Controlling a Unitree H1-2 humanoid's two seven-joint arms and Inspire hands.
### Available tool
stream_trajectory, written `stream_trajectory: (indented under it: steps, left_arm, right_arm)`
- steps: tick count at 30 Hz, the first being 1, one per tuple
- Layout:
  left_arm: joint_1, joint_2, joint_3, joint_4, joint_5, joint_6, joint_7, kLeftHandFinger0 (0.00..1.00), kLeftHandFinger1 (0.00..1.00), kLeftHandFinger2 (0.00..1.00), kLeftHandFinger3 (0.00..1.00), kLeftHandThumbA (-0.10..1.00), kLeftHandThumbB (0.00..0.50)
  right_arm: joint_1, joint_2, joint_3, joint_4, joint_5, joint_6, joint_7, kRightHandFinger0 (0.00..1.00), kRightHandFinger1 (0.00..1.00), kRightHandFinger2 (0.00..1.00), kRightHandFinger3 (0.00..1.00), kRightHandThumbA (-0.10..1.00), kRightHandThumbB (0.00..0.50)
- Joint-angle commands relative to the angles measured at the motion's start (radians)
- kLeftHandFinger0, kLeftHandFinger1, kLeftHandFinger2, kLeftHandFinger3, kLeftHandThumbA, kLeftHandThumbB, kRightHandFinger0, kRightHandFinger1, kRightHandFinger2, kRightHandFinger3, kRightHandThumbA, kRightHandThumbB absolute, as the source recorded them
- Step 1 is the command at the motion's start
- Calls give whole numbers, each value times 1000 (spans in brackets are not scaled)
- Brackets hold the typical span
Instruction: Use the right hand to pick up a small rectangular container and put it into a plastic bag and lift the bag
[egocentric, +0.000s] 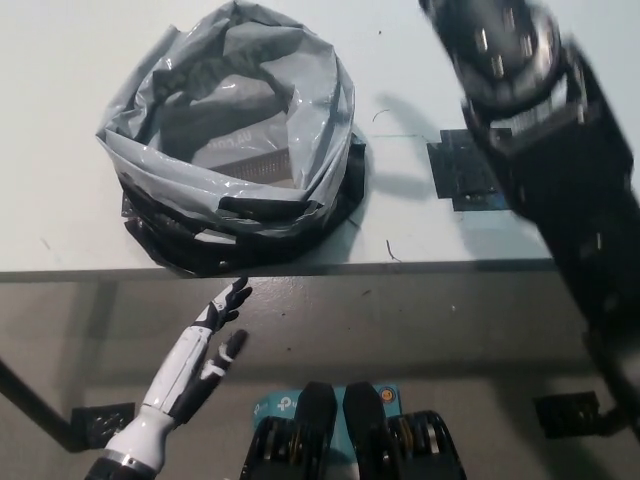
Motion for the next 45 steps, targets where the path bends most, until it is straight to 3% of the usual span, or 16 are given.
stream_trajectory:
  steps: [1, 5, 6, 8, 9, 11, 14, 18, 20, 21, 23, 26, 28, 39, 45]
  left_arm:
    - [-44, 18, 78, -38, -128, -18, -6, 1000, 1000, 1000, 1000, 1000, 279]
    - [-38, 26, 75, -37, -132, -21, -15, 1000, 1000, 1000, 1000, 1000, 318]
    - [-31, 30, 74, -40, -133, -22, -19, 1000, 1000, 1000, 1000, 1000, 329]
    - [-19, 37, 69, -44, -133, -25, -27, 1000, 1000, 1000, 1000, 1000, 343]
    - [-18, 37, 69, -44, -142, -17, -33, 1000, 1000, 1000, 1000, 1000, 343]
    - [-28, 41, 71, -37, -142, -12, -36, 1000, 1000, 1000, 1000, 1000, 352]
    - [-14, 45, 71, -42, -131, -19, -32, 1000, 1000, 1000, 1000, 1000, 352]
    - [-18, 41, 69, -42, -133, -19, -35, 1000, 1000, 1000, 1000, 1000, 343]
    - [-6, 38, 65, -43, -119, -27, -32, 1000, 1000, 1000, 1000, 1000, 341]
    - [-12, 37, 65, -35, -119, -36, -30, 1000, 1000, 1000, 1000, 1000, 334]
    - [-42, 41, 71, -16, -121, -46, -28, 1000, 1000, 1000, 1000, 1000, 326]
    - [-62, 45, 75, -1, -115, -53, -24, 1000, 1000, 1000, 1000, 1000, 319]
    - [-58, 48, 76, -2, -112, -49, -22, 1000, 1000, 1000, 1000, 1000, 317]
    - [-28, 54, 84, 42, -119, -61, -20, 1000, 1000, 1000, 1000, 1000, 270]
    - [31, 49, 88, 40, -128, -73, -20, 1000, 1000, 1000, 1000, 1000, 243]
  right_arm:
    - [630, -97, -237, -1187, 49, -87, -66, 1000, 1000, 1000, 1000, 1000, 305]
    - [829, -79, -178, -1168, -40, -191, -63, 1000, 1000, 1000, 1000, 1000, 307]
    - [877, -75, -167, -1146, -82, -217, -69, 1000, 1000, 1000, 1000, 1000, 328]
    - [973, -76, -148, -1088, -145, -269, -77, 1000, 1000, 1000, 1000, 1000, 317]
    - [1026, -76, -133, -1045, -125, -304, -77, 1000, 1000, 1000, 1000, 1000, 288]
    - [1071, -76, -103, -960, -126, -376, -77, 1000, 1000, 1000, 1000, 1000, 238]
    - [1099, -53, -69, -825, -123, -431, -85, 1000, 1000, 1000, 1000, 1000, 226]
    - [1077, -27, -87, -710, -132, -458, -115, 1000, 1000, 1000, 1000, 1000, 255]
    - [1063, 8, -120, -586, -101, -496, -147, 1000, 1000, 1000, 1000, 1000, 232]
    - [1042, 26, -138, -513, -89, -520, -167, 1000, 1000, 1000, 1000, 1000, 183]
    - [1012, 29, -150, -451, -89, -549, -173, 1000, 1000, 1000, 1000, 1000, 153]
    - [996, 22, -157, -404, -112, -561, -179, 1000, 1000, 1000, 1000, 1000, 154]
    - [992, 23, -155, -361, -107, -582, -171, 1000, 1000, 1000, 1000, 1000, 128]
    - [992, 24, -145, -232, -131, -593, -152, 1000, 1000, 1000, 1000, 984, 149]
    - [1034, 35, -149, -224, -114, -592, -126, 1000, 1000, 1000, 1000, 891, 109]
